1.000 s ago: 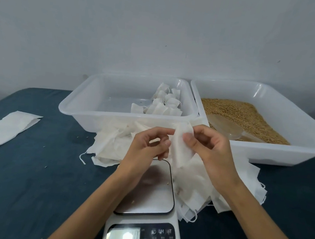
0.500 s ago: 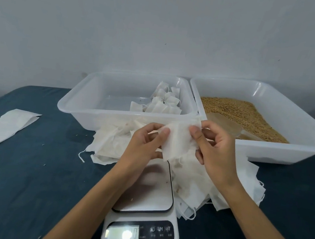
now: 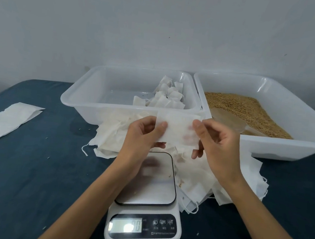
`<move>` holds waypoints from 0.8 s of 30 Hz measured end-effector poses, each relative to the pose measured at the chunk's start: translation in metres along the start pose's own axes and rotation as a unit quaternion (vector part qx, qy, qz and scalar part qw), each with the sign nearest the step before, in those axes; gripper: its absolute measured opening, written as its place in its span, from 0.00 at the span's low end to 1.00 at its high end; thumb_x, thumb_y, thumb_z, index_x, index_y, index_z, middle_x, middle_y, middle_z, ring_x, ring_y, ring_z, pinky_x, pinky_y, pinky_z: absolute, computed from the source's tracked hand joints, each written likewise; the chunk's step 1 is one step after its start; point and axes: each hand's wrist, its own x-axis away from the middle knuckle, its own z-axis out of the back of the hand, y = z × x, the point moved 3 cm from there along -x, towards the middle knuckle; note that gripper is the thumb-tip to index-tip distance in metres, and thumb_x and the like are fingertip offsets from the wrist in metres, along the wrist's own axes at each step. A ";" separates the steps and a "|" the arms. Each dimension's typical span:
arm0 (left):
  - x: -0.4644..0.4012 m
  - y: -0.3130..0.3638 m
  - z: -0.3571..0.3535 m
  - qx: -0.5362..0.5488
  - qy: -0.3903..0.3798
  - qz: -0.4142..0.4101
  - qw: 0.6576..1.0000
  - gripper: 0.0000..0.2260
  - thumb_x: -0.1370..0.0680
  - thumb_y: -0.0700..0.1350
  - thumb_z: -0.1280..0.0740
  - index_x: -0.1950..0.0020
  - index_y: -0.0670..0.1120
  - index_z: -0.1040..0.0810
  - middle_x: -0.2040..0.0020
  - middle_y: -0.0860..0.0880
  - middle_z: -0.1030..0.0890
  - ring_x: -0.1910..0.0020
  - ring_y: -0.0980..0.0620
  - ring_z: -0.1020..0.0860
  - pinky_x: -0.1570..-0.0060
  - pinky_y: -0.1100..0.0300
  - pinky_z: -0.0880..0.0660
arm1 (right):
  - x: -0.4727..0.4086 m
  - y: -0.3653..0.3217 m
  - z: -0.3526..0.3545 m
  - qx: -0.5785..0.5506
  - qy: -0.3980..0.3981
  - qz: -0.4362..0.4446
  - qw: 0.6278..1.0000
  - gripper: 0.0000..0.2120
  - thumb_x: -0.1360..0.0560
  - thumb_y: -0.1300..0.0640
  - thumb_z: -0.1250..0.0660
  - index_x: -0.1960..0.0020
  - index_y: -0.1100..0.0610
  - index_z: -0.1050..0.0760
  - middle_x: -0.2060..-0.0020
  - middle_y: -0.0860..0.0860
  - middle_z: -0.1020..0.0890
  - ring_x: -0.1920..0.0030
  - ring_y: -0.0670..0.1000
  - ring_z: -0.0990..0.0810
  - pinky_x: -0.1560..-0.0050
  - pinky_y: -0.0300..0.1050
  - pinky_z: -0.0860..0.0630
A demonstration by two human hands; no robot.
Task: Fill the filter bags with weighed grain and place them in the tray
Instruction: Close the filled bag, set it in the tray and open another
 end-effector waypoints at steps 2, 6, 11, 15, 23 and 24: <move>0.001 0.001 0.000 0.017 0.002 -0.011 1.000 0.11 0.17 0.40 0.32 0.34 0.47 0.22 0.54 0.43 0.13 0.57 0.48 0.17 0.58 0.57 0.19 | -0.001 0.000 -0.003 0.004 -0.038 0.001 0.999 0.16 0.24 0.47 0.26 0.55 0.61 0.19 0.64 0.59 0.18 0.73 0.58 0.19 0.74 0.47 0.26; 0.002 0.007 0.002 0.012 -0.006 -0.040 0.999 0.13 0.15 0.40 0.34 0.34 0.54 0.20 0.59 0.46 0.16 0.61 0.51 0.20 0.58 0.58 0.20 | 0.001 0.001 -0.004 0.023 -0.031 -0.001 0.999 0.11 0.20 0.54 0.30 0.55 0.61 0.21 0.72 0.57 0.21 0.75 0.56 0.18 0.75 0.48 0.27; 0.003 0.010 -0.002 -0.030 -0.003 -0.038 0.999 0.09 0.16 0.39 0.34 0.48 0.47 0.14 0.56 0.48 0.17 0.58 0.52 0.23 0.62 0.64 0.22 | 0.000 -0.002 -0.002 0.010 -0.021 0.008 1.000 0.09 0.18 0.51 0.33 0.51 0.56 0.19 0.74 0.52 0.22 0.75 0.56 0.17 0.75 0.51 0.27; 0.002 0.013 0.000 -0.047 0.023 -0.037 0.998 0.08 0.16 0.40 0.34 0.46 0.48 0.15 0.58 0.36 0.19 0.60 0.48 0.22 0.59 0.59 0.20 | -0.001 -0.004 0.001 0.028 -0.020 0.015 0.999 0.09 0.17 0.50 0.35 0.50 0.53 0.19 0.74 0.48 0.24 0.74 0.55 0.17 0.76 0.53 0.28; 0.014 0.017 -0.013 -0.264 -0.142 -0.136 0.944 0.33 0.28 0.44 0.21 0.26 0.56 0.27 0.32 0.60 0.22 0.30 0.59 0.26 0.32 0.67 0.30 | -0.004 -0.028 0.004 0.166 -0.057 0.063 0.982 0.07 0.19 0.51 0.32 0.50 0.54 0.18 0.76 0.49 0.21 0.79 0.47 0.21 0.73 0.29 0.32; 0.015 0.015 -0.017 -0.291 -0.149 -0.145 0.934 0.32 0.28 0.41 0.22 0.26 0.55 0.28 0.34 0.59 0.21 0.33 0.58 0.23 0.35 0.66 0.28 | -0.003 -0.032 -0.001 0.178 -0.093 0.058 0.978 0.08 0.19 0.50 0.33 0.50 0.52 0.17 0.76 0.49 0.21 0.79 0.48 0.22 0.72 0.28 0.33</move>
